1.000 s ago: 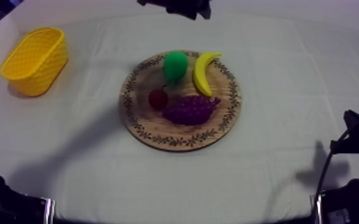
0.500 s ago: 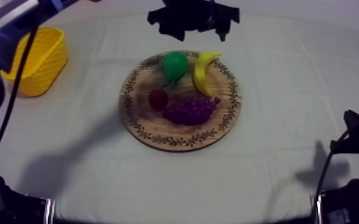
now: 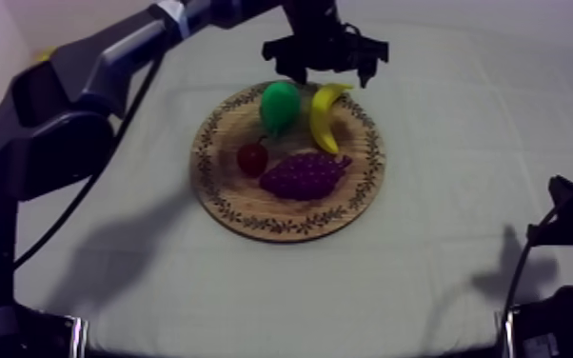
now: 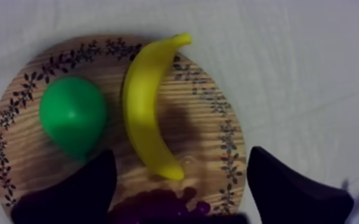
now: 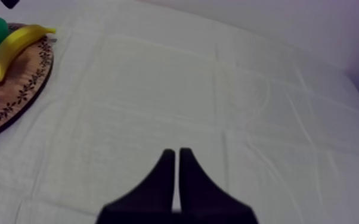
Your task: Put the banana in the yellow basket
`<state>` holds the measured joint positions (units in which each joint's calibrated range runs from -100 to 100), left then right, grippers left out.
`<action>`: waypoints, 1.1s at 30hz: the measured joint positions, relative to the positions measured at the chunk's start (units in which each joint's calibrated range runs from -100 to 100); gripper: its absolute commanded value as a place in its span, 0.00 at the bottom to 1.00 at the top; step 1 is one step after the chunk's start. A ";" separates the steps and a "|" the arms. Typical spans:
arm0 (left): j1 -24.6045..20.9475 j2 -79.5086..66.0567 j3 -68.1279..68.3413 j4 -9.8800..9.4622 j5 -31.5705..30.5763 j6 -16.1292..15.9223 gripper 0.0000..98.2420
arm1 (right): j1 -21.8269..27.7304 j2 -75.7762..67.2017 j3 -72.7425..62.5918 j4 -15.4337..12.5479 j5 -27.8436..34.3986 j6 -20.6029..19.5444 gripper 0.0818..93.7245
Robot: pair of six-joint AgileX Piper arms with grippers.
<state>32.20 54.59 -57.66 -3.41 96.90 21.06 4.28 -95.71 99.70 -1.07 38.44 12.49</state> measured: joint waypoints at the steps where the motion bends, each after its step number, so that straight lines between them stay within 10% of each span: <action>1: -0.10 1.29 -1.54 0.00 0.86 -0.03 0.81 | 0.00 0.00 0.00 0.00 0.00 0.00 0.01; 33: -2.51 19.43 -17.29 3.41 2.81 -0.30 0.62 | 0.00 0.00 0.00 0.00 0.02 -0.12 0.01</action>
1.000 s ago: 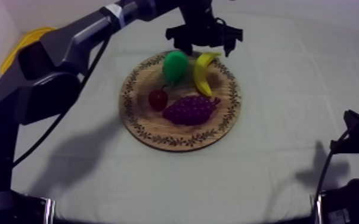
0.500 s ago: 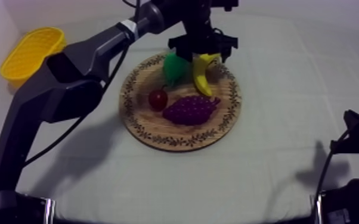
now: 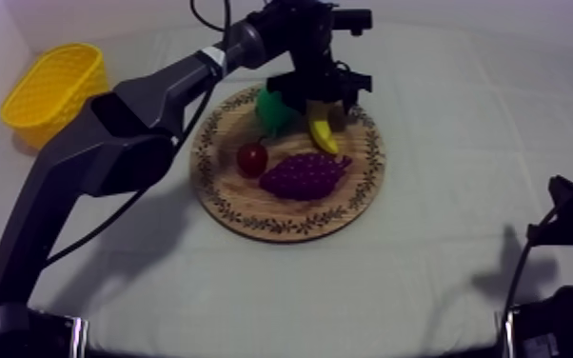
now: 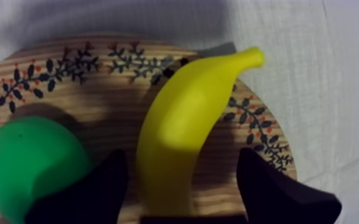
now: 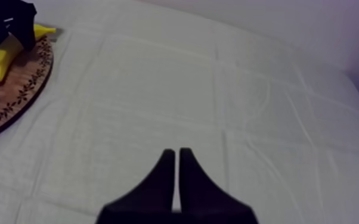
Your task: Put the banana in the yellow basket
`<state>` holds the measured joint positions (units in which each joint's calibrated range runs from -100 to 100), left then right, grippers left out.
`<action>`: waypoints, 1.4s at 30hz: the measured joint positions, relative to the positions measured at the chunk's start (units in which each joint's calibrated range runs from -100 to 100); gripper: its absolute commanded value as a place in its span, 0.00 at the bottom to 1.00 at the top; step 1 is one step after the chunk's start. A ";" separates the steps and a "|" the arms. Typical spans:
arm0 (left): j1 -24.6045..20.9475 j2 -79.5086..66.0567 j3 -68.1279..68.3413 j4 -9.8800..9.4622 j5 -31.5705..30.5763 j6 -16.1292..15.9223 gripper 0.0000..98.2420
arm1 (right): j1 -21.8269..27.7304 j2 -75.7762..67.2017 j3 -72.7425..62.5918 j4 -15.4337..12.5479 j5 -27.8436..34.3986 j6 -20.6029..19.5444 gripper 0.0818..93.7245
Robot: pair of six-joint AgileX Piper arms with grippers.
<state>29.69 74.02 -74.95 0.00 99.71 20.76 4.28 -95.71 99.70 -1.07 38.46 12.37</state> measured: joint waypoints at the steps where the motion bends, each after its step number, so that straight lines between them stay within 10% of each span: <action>1: 0.00 0.00 0.00 0.00 0.00 0.03 0.59 | 0.00 0.00 0.00 0.00 0.00 0.00 0.01; 13: 0.11 0.11 0.22 0.52 0.01 1.23 0.20 | 0.00 0.00 0.00 0.00 0.00 0.09 0.01; 42: -7.87 -51.49 41.08 -9.15 -2.90 -0.18 0.14 | 0.00 0.00 0.00 0.00 0.00 0.09 0.01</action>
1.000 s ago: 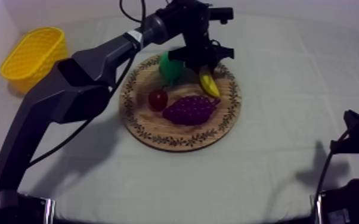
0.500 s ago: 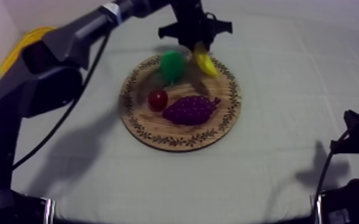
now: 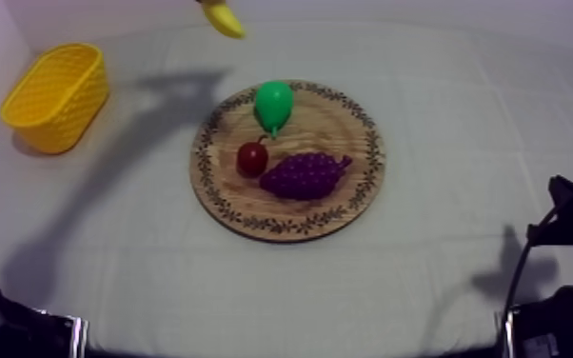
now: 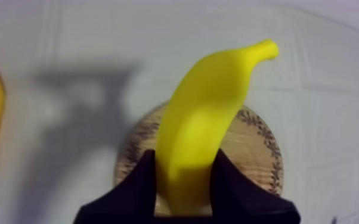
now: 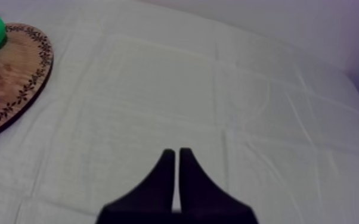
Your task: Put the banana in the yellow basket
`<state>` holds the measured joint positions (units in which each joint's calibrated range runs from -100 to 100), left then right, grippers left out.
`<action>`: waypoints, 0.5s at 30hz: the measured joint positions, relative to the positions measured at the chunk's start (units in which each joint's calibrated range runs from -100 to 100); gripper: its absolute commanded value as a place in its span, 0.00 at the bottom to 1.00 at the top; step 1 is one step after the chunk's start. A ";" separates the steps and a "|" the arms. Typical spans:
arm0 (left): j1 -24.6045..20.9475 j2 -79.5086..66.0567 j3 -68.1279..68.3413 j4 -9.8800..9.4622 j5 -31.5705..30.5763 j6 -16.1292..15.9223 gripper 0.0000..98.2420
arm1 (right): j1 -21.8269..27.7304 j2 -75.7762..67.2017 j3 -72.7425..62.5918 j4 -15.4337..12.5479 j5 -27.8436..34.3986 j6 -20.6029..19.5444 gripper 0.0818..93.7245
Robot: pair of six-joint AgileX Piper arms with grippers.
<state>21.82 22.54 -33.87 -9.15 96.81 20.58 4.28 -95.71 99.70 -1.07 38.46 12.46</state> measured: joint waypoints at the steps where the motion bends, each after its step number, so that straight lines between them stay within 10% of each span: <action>1: -0.79 -1.88 2.22 -0.05 -0.85 -0.26 0.14 | 0.00 0.00 0.00 0.00 0.00 0.00 0.01; 15: -18.05 -20.65 27.76 -0.63 -16.79 -6.24 0.14 | 0.00 0.00 0.00 0.00 0.00 0.00 0.01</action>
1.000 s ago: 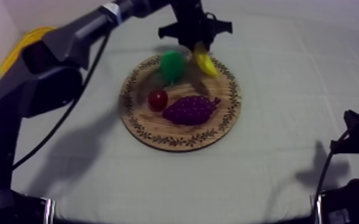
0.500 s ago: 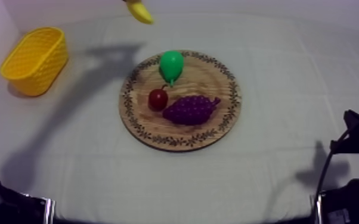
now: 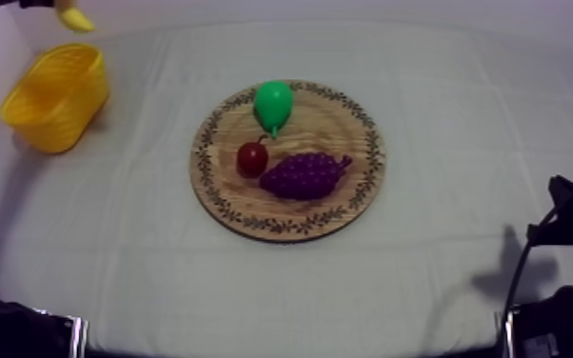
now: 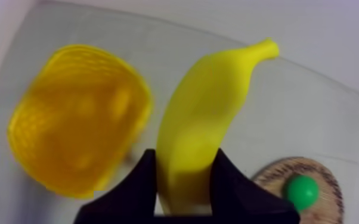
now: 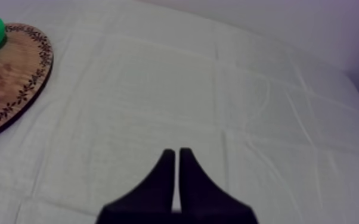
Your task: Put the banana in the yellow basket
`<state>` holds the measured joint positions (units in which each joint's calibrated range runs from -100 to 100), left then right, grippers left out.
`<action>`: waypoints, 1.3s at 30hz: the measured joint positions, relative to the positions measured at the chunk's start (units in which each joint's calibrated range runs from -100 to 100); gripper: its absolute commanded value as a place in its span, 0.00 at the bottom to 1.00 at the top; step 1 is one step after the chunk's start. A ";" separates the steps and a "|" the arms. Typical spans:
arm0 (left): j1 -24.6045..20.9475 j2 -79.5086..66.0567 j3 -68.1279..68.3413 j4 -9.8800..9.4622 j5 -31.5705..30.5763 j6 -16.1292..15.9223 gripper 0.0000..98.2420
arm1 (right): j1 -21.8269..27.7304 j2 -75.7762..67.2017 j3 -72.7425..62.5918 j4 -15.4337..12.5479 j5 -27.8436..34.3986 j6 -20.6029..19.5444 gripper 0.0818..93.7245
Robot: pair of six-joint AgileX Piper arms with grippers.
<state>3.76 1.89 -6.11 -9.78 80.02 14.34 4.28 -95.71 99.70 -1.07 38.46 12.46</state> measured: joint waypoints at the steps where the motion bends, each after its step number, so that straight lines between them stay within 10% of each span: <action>1: -1.26 0.07 1.10 -0.11 -1.00 -0.38 0.14 | 0.00 0.00 0.00 0.00 0.00 0.00 0.01; 23: -13.53 16.93 5.00 -0.96 -13.22 -3.57 0.18 | 0.00 0.00 0.00 0.00 0.00 0.00 0.01; 39: -13.24 15.69 5.48 -1.11 -14.35 -4.44 0.60 | 0.00 0.00 0.00 0.00 0.00 0.03 0.01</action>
<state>-9.48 17.57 -0.63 -10.89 65.68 9.90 4.28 -95.71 99.70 -1.07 38.46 12.49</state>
